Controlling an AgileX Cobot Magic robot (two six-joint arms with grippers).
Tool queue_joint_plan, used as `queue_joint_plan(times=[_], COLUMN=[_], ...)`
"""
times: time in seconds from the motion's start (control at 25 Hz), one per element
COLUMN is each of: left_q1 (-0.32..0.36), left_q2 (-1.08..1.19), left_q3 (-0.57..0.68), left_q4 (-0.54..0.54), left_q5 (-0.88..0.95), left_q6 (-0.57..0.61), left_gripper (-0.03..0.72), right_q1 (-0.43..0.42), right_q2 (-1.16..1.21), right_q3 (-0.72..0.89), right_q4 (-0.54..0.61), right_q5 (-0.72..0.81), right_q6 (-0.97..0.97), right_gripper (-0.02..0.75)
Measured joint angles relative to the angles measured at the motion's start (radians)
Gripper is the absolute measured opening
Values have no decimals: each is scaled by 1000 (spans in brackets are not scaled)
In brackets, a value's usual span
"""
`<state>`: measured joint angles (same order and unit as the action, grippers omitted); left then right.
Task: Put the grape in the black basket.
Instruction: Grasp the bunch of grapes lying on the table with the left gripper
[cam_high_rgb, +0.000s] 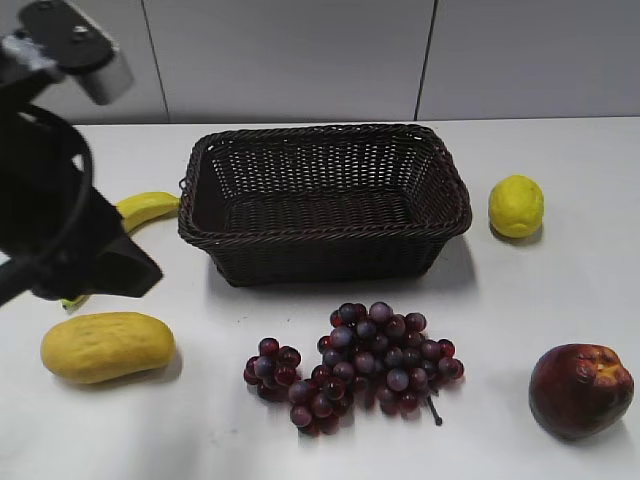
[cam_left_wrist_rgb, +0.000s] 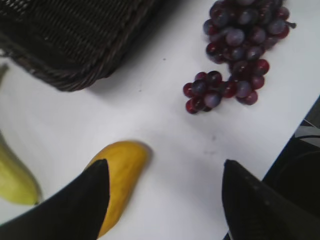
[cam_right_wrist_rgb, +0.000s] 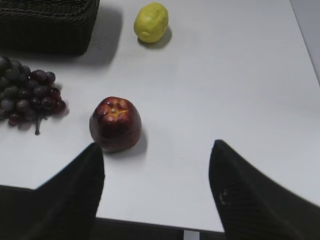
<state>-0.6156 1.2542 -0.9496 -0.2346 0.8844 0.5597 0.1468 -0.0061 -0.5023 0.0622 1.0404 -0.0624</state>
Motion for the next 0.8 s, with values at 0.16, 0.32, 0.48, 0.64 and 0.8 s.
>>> queue_joint_plan(times=[0.16, 0.32, 0.48, 0.64, 0.8], left_q1=[-121, -223, -294, -323, -323], left_q2=[134, 275, 408, 529, 635], left_q3=[-87, -168, -242, -313, -373], left_q4=[0, -1, -1, -1, 0], left_q5=[1, -8, -27, -23, 4], left_q6=[-1, -39, -116, -212, -245], left_gripper=[539, 539, 539, 539, 553], right_q1=[0, 0, 0, 0, 0], right_q2=[0, 0, 0, 0, 0], right_q3=[0, 0, 0, 0, 0], right_q4=[0, 0, 0, 0, 0], right_q5=[0, 0, 0, 0, 0], right_q6=[0, 0, 0, 0, 0], right_gripper=[499, 499, 499, 499, 499])
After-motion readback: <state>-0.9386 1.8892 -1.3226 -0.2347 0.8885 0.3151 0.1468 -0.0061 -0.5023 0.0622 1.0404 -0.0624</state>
